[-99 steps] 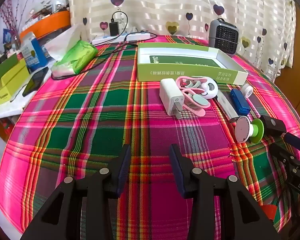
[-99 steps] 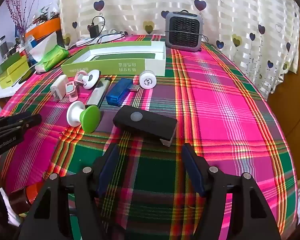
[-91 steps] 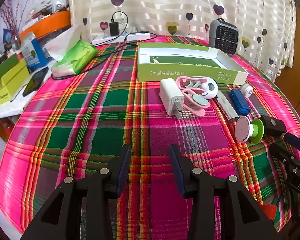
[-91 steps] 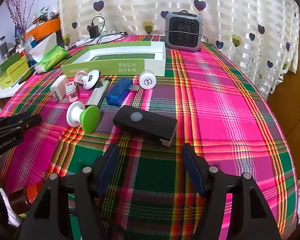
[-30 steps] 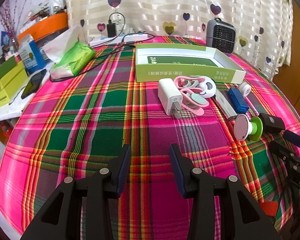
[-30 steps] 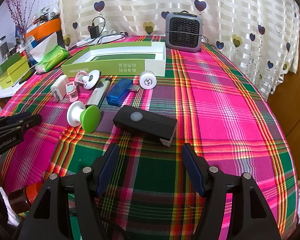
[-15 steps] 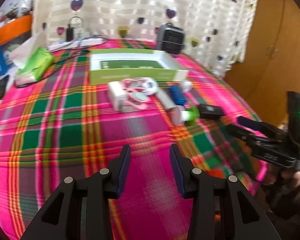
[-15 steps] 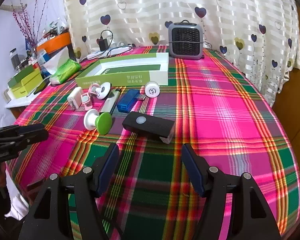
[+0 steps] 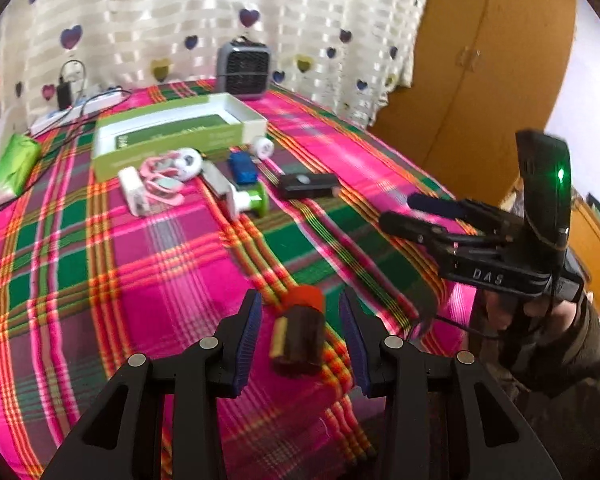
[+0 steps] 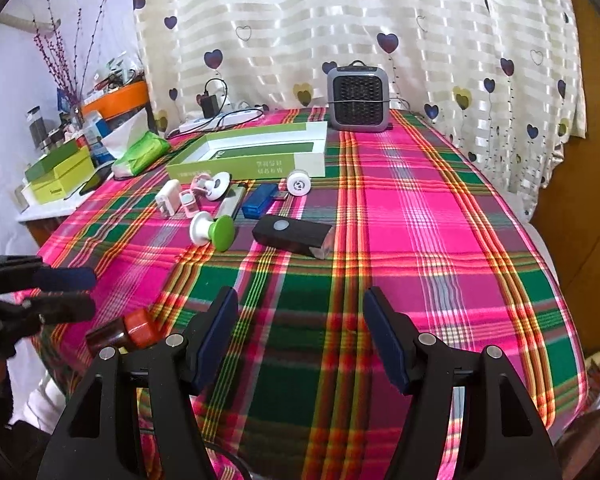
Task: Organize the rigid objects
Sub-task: 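Grasp the brown red-capped bottle with the left tool and lift it, then hold the bottle in the left tool while the right tool grasps the black device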
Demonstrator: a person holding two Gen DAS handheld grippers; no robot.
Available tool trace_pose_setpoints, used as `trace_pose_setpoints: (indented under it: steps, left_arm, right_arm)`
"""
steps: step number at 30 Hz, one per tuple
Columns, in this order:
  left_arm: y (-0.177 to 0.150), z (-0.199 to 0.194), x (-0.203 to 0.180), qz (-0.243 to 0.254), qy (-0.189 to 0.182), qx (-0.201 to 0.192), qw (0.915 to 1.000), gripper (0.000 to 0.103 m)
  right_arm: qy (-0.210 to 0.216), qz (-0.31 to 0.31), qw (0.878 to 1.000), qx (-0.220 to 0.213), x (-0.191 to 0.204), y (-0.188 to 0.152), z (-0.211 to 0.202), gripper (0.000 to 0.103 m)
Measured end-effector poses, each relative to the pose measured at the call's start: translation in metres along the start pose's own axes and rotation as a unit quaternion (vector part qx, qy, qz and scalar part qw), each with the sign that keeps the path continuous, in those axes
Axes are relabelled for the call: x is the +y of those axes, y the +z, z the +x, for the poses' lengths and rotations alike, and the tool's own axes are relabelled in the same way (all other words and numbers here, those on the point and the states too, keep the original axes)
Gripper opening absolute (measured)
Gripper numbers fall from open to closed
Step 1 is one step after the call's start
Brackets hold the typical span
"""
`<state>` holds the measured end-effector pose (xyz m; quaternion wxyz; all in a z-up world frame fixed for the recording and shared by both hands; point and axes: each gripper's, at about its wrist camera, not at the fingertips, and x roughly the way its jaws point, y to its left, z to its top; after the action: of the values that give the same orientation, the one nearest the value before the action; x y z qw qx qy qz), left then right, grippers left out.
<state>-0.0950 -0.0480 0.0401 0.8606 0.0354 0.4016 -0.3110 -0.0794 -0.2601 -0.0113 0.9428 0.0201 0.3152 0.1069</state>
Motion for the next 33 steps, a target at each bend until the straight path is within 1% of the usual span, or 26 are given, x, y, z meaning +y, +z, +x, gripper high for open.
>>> trace_pose_setpoints:
  steps: [4, 8, 13, 25, 27, 30, 33]
  left_arm:
    - [-0.006, 0.01, -0.005, 0.008, 0.011, 0.021, 0.9997, 0.038]
    - [-0.009, 0.022, 0.002, -0.005, 0.028, 0.039, 0.9988, 0.038]
    - [-0.01, 0.033, 0.007, -0.014, 0.035, 0.055, 0.9978, 0.038]
    - [-0.006, 0.038, 0.013, -0.024, 0.038, 0.056, 0.9974, 0.038]
    - [-0.005, 0.038, 0.014, -0.025, 0.046, 0.056, 0.997, 0.037]
    - [-0.004, 0.038, 0.015, -0.021, 0.063, 0.056, 0.9962, 0.031]
    - [-0.003, 0.038, 0.021, -0.031, 0.063, 0.053, 0.9961, 0.03]
  right_arm:
    - [0.001, 0.001, 1.0, -0.005, 0.0, -0.004, -0.004, 0.065]
    - [0.002, 0.002, 1.0, -0.007, 0.0, -0.005, -0.005, 0.065]
    - [0.004, 0.004, 1.0, -0.004, 0.0, -0.006, -0.004, 0.065]
    - [0.008, 0.009, 1.0, 0.008, -0.005, -0.004, 0.006, 0.065]
    - [0.008, 0.008, 1.0, 0.009, -0.005, -0.003, 0.008, 0.065]
    - [0.007, 0.007, 1.0, 0.013, -0.006, -0.002, 0.011, 0.065]
    - [0.01, 0.006, 1.0, 0.013, -0.007, 0.001, 0.014, 0.065]
